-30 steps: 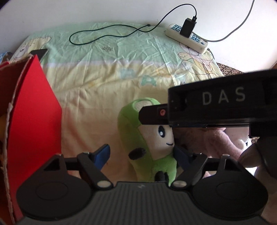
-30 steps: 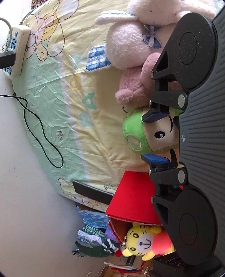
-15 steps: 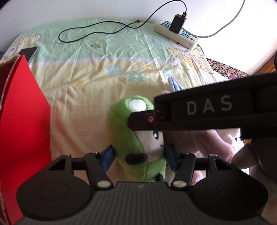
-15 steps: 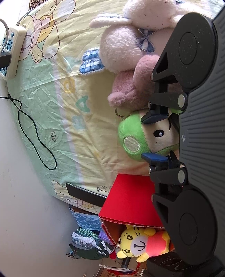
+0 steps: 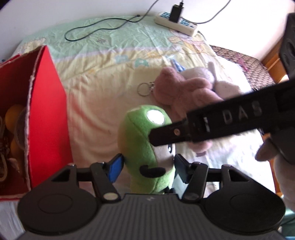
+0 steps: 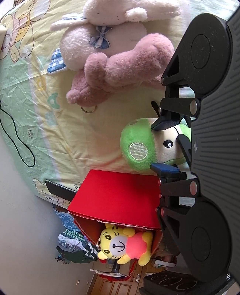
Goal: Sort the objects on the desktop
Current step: 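Move the right tool to the green bean-shaped plush, then close the right tool on the green plush's head and lift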
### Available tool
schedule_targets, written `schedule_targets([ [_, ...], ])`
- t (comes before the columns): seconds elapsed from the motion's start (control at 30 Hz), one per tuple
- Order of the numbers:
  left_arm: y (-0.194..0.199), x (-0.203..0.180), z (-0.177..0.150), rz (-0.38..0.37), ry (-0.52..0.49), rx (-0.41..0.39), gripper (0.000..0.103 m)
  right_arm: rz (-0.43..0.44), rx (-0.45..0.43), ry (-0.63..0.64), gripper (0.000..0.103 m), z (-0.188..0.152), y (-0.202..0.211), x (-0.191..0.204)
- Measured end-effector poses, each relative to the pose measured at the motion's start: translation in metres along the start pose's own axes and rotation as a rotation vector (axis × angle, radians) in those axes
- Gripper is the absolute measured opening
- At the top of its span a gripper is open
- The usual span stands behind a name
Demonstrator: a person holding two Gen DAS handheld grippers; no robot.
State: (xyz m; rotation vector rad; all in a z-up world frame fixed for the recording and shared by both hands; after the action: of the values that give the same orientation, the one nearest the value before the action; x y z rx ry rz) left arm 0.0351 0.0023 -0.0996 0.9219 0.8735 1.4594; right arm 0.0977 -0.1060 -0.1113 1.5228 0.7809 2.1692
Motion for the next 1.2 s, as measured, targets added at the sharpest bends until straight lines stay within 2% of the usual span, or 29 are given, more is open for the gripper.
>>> schedule_targets([
  [0.1,-0.005,0.002,0.002,0.033,0.011,-0.016,0.082,-0.047,-0.008,0.051,0.048,-0.007,-0.007,0.003],
  [0.13,-0.006,0.003,0.003,0.049,0.014,-0.020,0.083,-0.065,-0.009,0.065,0.052,-0.008,-0.010,0.002],
  [0.23,-0.015,0.001,0.003,0.066,0.011,-0.009,0.082,-0.055,-0.022,0.052,0.058,-0.011,-0.019,-0.006],
  [0.37,-0.026,-0.001,0.002,0.109,0.009,0.002,0.078,0.007,-0.042,0.019,0.058,-0.014,-0.027,-0.011],
  [0.47,-0.025,0.000,0.002,0.110,0.019,0.001,0.075,0.043,-0.054,-0.002,0.055,-0.014,-0.030,-0.014],
  [0.57,-0.018,0.003,0.000,0.093,0.030,-0.003,0.070,0.057,-0.061,0.008,0.048,-0.015,-0.025,-0.012],
  [0.8,0.009,-0.012,-0.007,0.069,0.005,-0.031,0.068,0.086,-0.070,0.008,0.047,-0.028,0.001,-0.007],
  [0.97,0.048,-0.024,-0.001,0.067,-0.025,-0.120,0.068,0.122,-0.117,0.031,0.047,-0.032,0.031,0.006],
  [1.1,0.081,-0.027,0.012,0.105,-0.052,-0.215,0.068,0.164,-0.179,0.067,0.047,-0.025,0.052,0.025],
  [1.2,0.095,-0.019,0.022,0.104,-0.035,-0.243,0.068,0.182,-0.212,0.090,0.048,-0.019,0.059,0.037],
])
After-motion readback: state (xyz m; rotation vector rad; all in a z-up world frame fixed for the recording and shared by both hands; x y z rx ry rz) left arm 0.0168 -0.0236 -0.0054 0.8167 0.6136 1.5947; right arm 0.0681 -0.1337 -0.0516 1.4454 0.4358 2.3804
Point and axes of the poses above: each gripper's, at about its wrist camera, not at the fingertips, and y roughly against the way its jaws point, x to its left, z to its top, the point moved 3 cm from there along -y, roughly the way its jaws point, and after that the axes turned 15 degrees about z, right-handed, at the moved point
